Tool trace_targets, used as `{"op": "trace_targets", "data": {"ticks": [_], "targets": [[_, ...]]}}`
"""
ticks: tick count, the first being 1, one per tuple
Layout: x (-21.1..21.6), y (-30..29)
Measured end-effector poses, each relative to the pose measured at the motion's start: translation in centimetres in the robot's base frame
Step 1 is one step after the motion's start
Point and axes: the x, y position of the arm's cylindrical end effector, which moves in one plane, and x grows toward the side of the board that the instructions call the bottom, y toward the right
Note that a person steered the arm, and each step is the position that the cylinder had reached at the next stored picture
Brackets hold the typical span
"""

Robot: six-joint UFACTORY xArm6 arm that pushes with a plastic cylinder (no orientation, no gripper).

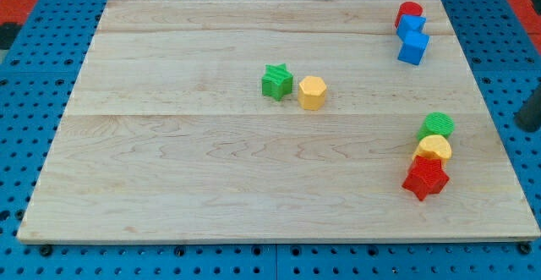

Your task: Push the green circle at the bottom of the green star

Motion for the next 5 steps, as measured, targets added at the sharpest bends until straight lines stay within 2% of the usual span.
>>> {"op": "trace_targets", "data": {"ticks": [1,2,3,4,5], "targets": [[0.4,-10.8],[-0.3,-19.1],[-3.2,-27.7],[0.9,-34.4],[9.6,-35.6]]}}
